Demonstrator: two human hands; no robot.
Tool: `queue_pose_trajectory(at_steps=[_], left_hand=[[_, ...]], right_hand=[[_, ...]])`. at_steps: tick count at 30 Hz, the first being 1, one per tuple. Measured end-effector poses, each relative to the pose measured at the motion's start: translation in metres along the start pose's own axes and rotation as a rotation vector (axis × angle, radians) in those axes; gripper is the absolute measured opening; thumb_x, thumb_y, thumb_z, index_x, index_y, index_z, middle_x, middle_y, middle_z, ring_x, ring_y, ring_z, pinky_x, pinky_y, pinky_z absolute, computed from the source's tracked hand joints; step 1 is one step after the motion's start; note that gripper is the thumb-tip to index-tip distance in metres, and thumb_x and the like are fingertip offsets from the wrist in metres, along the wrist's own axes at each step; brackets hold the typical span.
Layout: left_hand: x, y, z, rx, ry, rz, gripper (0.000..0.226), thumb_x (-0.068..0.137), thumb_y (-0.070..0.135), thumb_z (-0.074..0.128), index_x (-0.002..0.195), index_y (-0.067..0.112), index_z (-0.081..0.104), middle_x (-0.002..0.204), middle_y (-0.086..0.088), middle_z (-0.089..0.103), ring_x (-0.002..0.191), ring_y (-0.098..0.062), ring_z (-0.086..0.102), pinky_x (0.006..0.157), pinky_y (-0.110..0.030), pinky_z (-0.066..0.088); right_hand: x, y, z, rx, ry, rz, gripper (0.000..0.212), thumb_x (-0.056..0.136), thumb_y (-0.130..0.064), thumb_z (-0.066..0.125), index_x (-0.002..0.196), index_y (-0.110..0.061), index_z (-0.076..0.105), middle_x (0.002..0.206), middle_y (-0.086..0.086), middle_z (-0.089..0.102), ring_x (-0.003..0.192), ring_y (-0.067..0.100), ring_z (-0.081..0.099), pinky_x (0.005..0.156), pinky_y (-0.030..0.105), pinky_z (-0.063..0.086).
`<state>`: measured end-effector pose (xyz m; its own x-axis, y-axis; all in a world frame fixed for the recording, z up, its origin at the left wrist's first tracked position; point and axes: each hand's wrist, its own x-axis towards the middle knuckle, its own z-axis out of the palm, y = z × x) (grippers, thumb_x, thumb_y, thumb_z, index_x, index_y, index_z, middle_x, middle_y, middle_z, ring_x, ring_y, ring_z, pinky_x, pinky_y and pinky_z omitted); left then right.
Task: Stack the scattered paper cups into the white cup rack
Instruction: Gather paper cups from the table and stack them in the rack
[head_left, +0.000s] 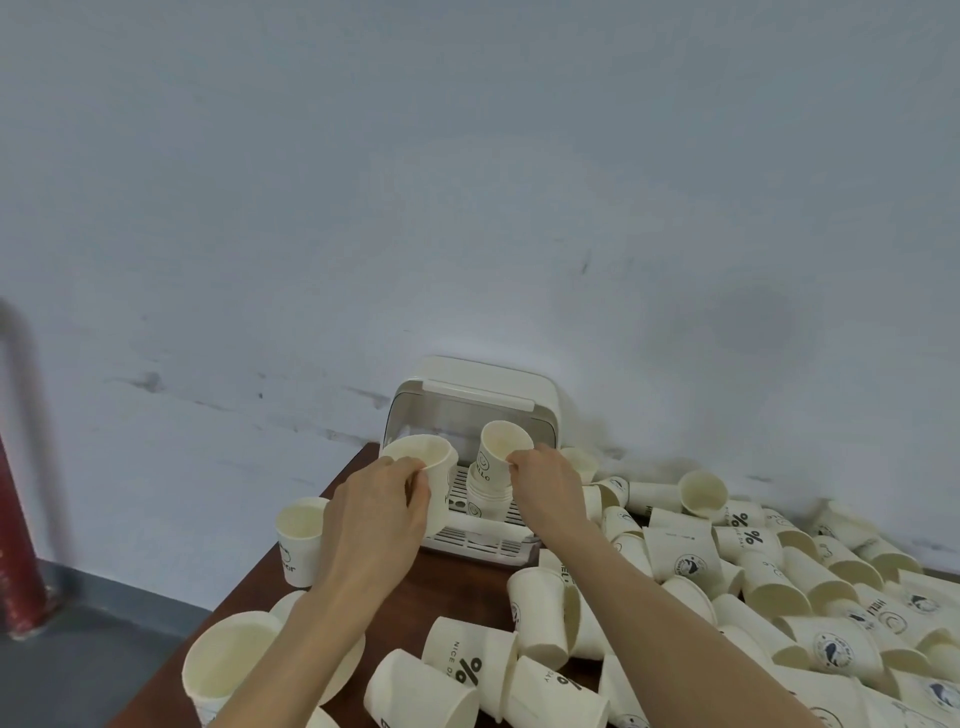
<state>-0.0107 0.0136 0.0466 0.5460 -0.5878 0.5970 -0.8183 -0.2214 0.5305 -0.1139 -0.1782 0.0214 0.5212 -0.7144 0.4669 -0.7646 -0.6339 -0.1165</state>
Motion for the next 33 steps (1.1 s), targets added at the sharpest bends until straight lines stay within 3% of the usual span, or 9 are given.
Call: queue_pose_trajectory(at_steps=[5, 13, 18, 23, 33], left_hand=[[0.003, -0.003, 0.004, 0.011, -0.008, -0.025, 0.022, 0.095, 0.027, 0.048, 0.089, 0.019, 0.068, 0.079, 0.003, 0.062, 0.069, -0.018, 0.052, 0.061, -0.031, 0.039], [0.015, -0.009, 0.013, 0.032, -0.022, -0.019, 0.023, 0.095, 0.025, 0.048, 0.084, 0.017, 0.065, 0.077, 0.001, 0.062, 0.07, -0.021, 0.055, 0.063, -0.036, 0.048], [0.034, -0.015, 0.023, 0.025, -0.02, 0.008, 0.025, 0.096, 0.022, 0.046, 0.08, 0.014, 0.063, 0.075, -0.002, 0.059, 0.069, -0.023, 0.053, 0.064, -0.037, 0.046], [0.058, -0.022, 0.042, 0.018, -0.058, 0.024, 0.029, 0.099, 0.02, 0.041, 0.087, 0.008, 0.065, 0.077, -0.003, 0.052, 0.071, -0.024, 0.049, 0.064, -0.033, 0.036], [0.075, -0.046, 0.087, -0.021, -0.133, 0.068, 0.025, 0.098, 0.014, 0.045, 0.101, 0.005, 0.067, 0.091, -0.012, 0.063, 0.083, -0.034, 0.058, 0.075, -0.047, 0.048]], right_hand=[[0.004, 0.002, 0.009, -0.013, -0.054, -0.012, 0.027, 0.096, -0.01, 0.044, 0.107, -0.013, 0.069, 0.102, 0.008, 0.061, 0.095, 0.027, 0.058, 0.07, 0.034, 0.046], [0.002, 0.004, 0.025, -0.056, -0.186, -0.016, 0.028, 0.086, 0.002, 0.045, 0.104, -0.009, 0.064, 0.103, 0.012, 0.062, 0.097, 0.031, 0.058, 0.069, 0.035, 0.042], [0.0, 0.006, 0.036, -0.041, -0.202, -0.01, 0.024, 0.092, -0.003, 0.043, 0.105, -0.008, 0.063, 0.103, 0.013, 0.063, 0.097, 0.031, 0.059, 0.068, 0.035, 0.039], [0.0, 0.007, 0.041, -0.031, -0.218, 0.017, 0.027, 0.091, -0.002, 0.041, 0.107, -0.009, 0.061, 0.105, 0.012, 0.062, 0.097, 0.032, 0.059, 0.072, 0.037, 0.045], [-0.001, 0.009, 0.047, 0.01, -0.198, 0.013, 0.032, 0.082, 0.004, 0.04, 0.103, -0.011, 0.059, 0.102, 0.011, 0.06, 0.094, 0.033, 0.058, 0.067, 0.036, 0.041]])
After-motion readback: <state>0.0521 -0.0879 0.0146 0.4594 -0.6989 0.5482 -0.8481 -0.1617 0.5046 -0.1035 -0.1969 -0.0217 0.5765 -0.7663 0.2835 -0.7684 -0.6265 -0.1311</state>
